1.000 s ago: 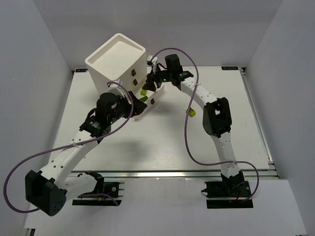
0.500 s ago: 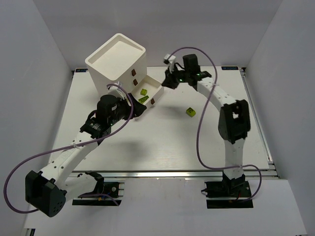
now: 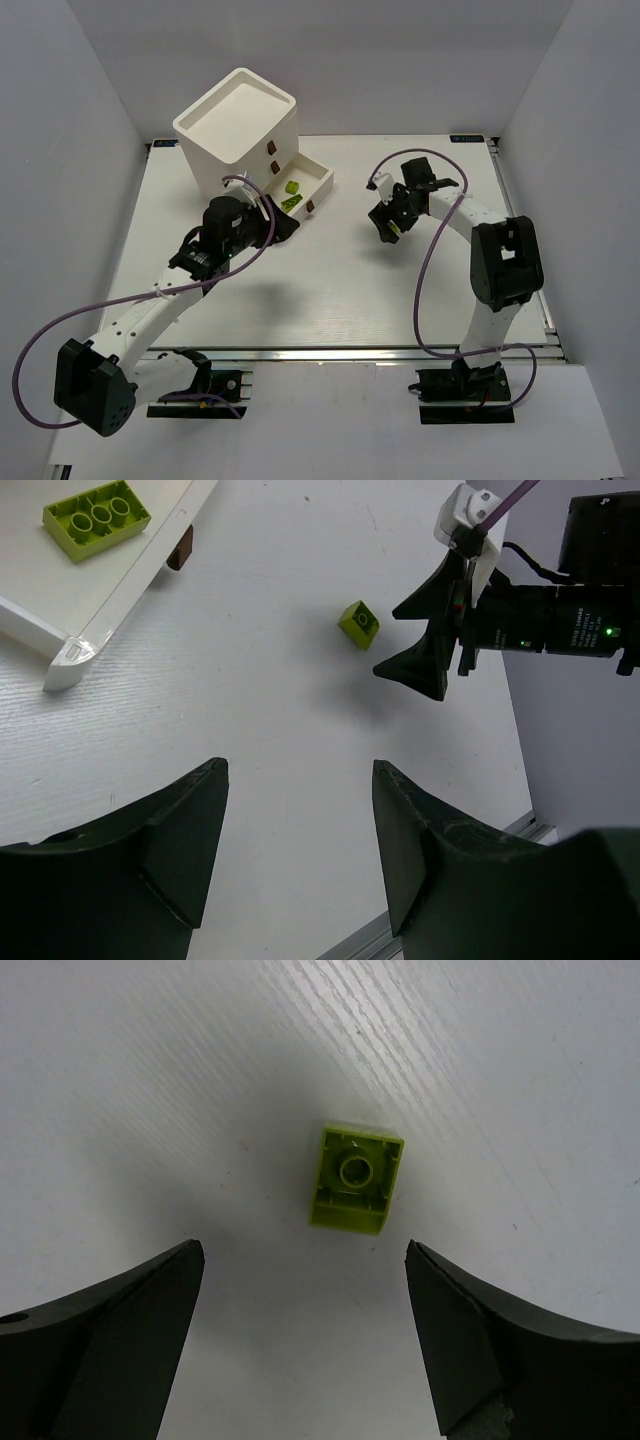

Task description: Sort the legos into containers by color

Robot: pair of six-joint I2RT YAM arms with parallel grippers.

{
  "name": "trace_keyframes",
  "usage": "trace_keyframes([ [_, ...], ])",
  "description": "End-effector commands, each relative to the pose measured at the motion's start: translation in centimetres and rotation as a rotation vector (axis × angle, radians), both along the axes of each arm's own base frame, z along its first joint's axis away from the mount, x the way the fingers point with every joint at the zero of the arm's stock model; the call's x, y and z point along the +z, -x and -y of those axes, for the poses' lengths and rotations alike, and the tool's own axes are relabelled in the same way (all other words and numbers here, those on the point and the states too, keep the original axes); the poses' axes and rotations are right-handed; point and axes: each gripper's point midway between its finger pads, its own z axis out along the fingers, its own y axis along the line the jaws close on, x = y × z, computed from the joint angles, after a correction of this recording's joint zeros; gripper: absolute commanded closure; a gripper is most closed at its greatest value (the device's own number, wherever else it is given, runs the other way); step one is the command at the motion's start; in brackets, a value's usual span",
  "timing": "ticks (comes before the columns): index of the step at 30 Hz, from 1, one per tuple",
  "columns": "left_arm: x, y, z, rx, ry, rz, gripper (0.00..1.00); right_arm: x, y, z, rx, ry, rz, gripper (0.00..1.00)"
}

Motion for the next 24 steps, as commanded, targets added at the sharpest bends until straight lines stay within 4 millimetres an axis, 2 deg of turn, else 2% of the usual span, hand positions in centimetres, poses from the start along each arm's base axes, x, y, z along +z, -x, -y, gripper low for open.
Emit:
trace_keyframes([
  [1, 0.6, 0.1, 0.3, -0.02, 0.007, 0.021, 0.31, 0.1, -1.5, 0.8, -0.017, 0.042, 0.04, 0.14],
  [4, 0.8, 0.2, 0.1, -0.015, 0.01, 0.026, 0.31, -2.2, -2.0, 1.2, -0.032, 0.076, 0.004, 0.18],
  [7, 0.8, 0.5, -0.2, -0.007, 0.01, 0.029, 0.31, -3.3, -2.7, 1.3, -0.035, 0.09, 0.003, 0.23],
  [12, 0.5, 0.6, -0.7, 0.024, 0.006, 0.023, 0.31, -3.5, -3.5, 1.0, -0.025, 0.088, 0.021, 0.39],
  [14, 0.5, 0.7, -0.9, 0.029, 0.013, 0.022, 0.31, -2.6, -3.6, 0.6, -0.005, 0.066, 0.044, 0.56],
  [15, 0.4, 0.8, -1.0, 0.033, 0.012, 0.021, 0.31, -2.2, -3.7, 0.4, 0.005, 0.057, 0.052, 0.73],
  [17, 0.4, 0.9, -1.1, 0.036, 0.013, 0.024, 0.31, -0.9, -3.5, -0.4, 0.035, 0.018, 0.068, 0.93],
  [18, 0.5, 0.9, -1.1, 0.036, 0.015, 0.024, 0.31, -0.4, -3.4, -1.0, 0.054, -0.005, 0.073, 1.0],
  [21, 0.1, 0.9, -1.0, 0.029, 0.003, 0.018, 0.31, 2.2, -3.6, -3.3, 0.105, -0.091, 0.097, 1.0],
  [22, 0.1, 0.9, -1.0, 0.024, -0.003, 0.016, 0.31, 4.1, -4.3, -4.7, 0.125, -0.151, 0.118, 1.0],
  [24, -0.5, 0.9, -1.0, 0.021, -0.019, 0.002, 0.31, 6.3, -4.7, -7.8, 0.179, -0.226, 0.155, 1.0],
])
